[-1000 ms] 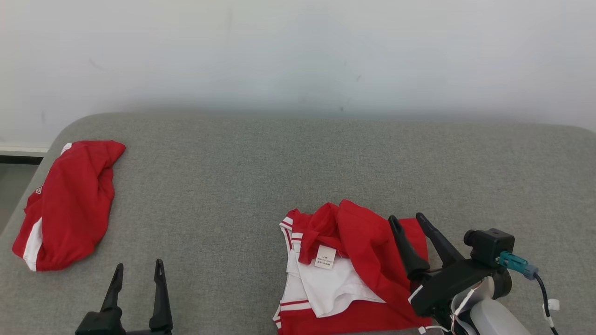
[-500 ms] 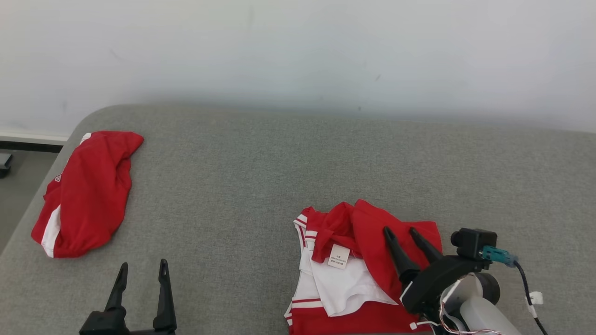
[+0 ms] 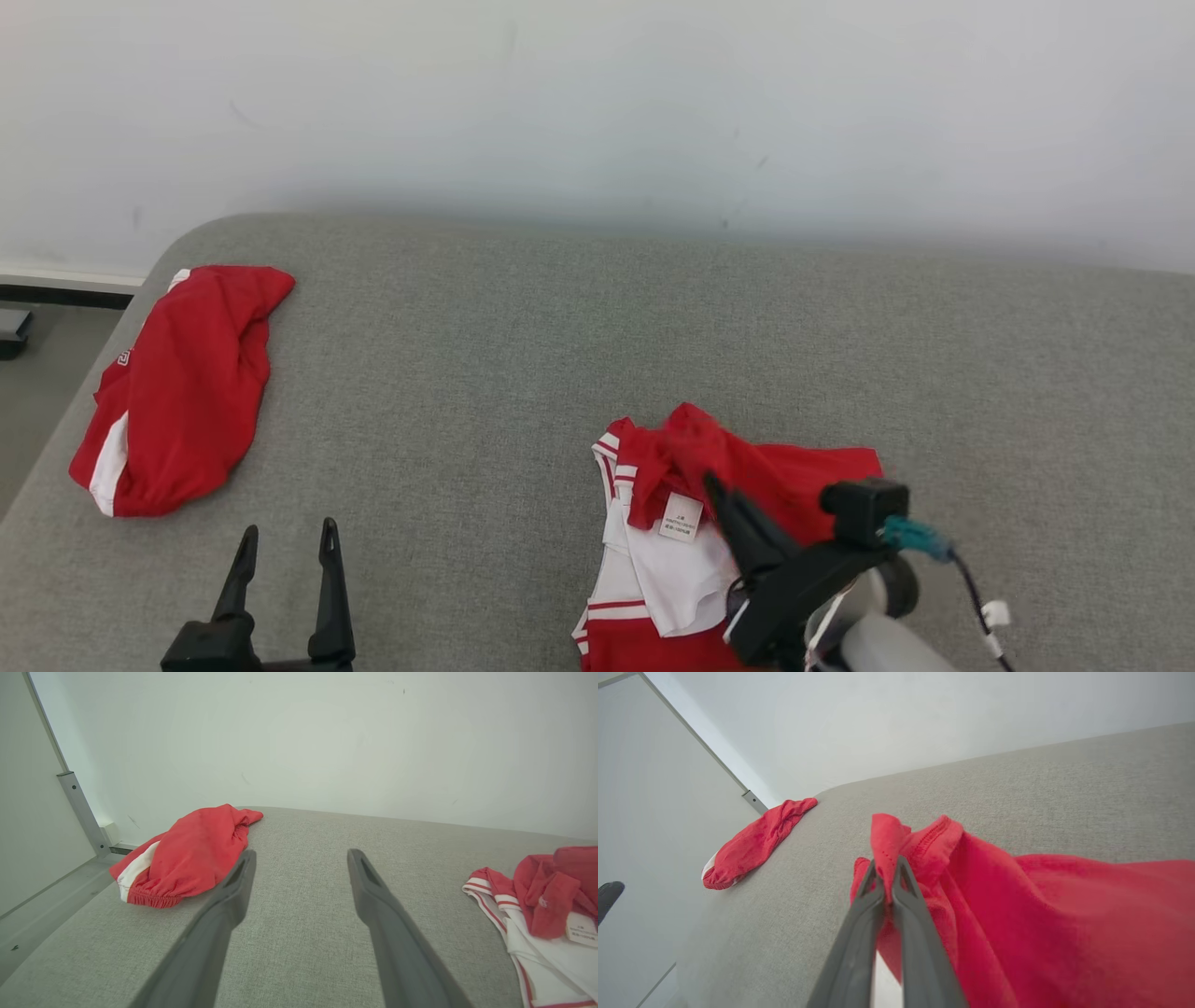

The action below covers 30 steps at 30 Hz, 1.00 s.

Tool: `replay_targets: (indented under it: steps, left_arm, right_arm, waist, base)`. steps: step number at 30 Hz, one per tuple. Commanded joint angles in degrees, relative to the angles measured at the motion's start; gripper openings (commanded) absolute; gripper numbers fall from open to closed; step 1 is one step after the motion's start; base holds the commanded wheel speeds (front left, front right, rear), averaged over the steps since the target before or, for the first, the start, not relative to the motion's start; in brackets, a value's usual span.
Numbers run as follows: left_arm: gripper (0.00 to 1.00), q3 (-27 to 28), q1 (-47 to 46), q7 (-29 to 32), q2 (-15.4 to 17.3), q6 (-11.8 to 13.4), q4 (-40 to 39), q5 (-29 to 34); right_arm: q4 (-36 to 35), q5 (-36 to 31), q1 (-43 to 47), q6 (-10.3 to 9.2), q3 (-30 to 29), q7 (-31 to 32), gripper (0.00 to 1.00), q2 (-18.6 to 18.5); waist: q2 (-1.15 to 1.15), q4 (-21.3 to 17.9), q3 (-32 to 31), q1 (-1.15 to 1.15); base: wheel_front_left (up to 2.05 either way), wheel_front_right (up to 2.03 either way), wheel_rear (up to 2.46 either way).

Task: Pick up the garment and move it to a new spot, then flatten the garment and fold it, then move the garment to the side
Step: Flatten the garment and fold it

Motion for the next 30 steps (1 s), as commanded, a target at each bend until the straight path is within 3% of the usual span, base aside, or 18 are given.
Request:
replay_targets:
  steps: [1, 10, 11, 12, 13, 14, 19, 24, 30]
  left_arm:
    - [1.0, -0.1, 0.2, -0.2, -0.3, -0.1, -0.1, 0.4]
    - [1.0, -0.7, -1.4, -0.2, -0.9, -1.0, 1.1, 0.7]
    - [1.0, -0.7, -1.4, -0.2, -0.9, -0.9, 1.3, 0.7]
    - [1.0, -0.7, -1.5, -0.2, -0.9, -1.0, 1.4, 0.8]
    - [1.0, -0.7, -1.5, -0.2, -0.9, -1.0, 1.5, 0.8]
    - [1.0, -0.7, -1.5, -0.2, -0.9, -1.0, 1.6, 0.8]
    - [1.0, -0.2, -0.8, -0.2, -0.8, -1.0, 1.9, 0.6]
    - [1.0, 0.3, 0.2, -0.2, -0.5, -0.8, 1.6, 0.6]
    - [1.0, 1.0, 1.4, -0.2, -0.2, -0.5, 1.0, 0.5]
  right_arm:
    - [-1.1, 0.6, 1.3, -0.14, 1.6, -0.5, 0.0, 0.7]
    - [-2.9, 0.9, 4.0, -0.14, 9.2, 0.6, 0.0, 2.6]
    - [-2.1, 1.1, 4.5, -0.15, 9.7, 1.3, 0.2, 2.9]
    - [-1.6, 1.1, 4.6, -0.15, 10.2, 1.6, 0.32, 3.1]
    - [-1.4, 1.2, 4.5, -0.15, 10.3, 1.3, 0.56, 3.3]
    - [-1.0, 1.4, 4.6, -0.15, 10.4, 1.1, 1.0, 3.3]
    - [-1.8, 2.0, 5.0, -0.15, 11.4, -1.1, 1.0, 2.8]
    - [-5.0, 2.2, 5.3, -0.15, 10.4, -4.2, 1.0, 0.0]
    - [-10.1, -0.6, 7.1, -0.15, 1.6, -6.0, 1.0, -3.8]
  waist:
    - [0.0, 0.1, 0.2, 0.0]
    - [0.0, 1.6, 1.1, 0.0]
    - [0.0, 1.7, 1.0, 0.0]
    - [0.0, 1.7, 0.9, 0.0]
    - [0.0, 1.8, 0.8, 0.0]
    - [0.0, 1.8, 0.7, 0.0]
    - [0.0, 1.3, -0.1, 0.0]
    - [0.0, 0.1, -1.3, 0.0]
    - [0.0, -1.7, -2.1, 0.0]
  base:
    - [0.0, 0.0, 0.0]
    - [0.0, 0.0, 0.0]
    - [0.0, 0.0, 0.0]
    - [0.0, 0.0, 0.0]
    - [0.0, 0.0, 0.0]
    - [0.0, 0.0, 0.0]
    - [0.0, 0.0, 0.0]
    - [0.0, 0.0, 0.0]
    - [0.0, 0.0, 0.0]
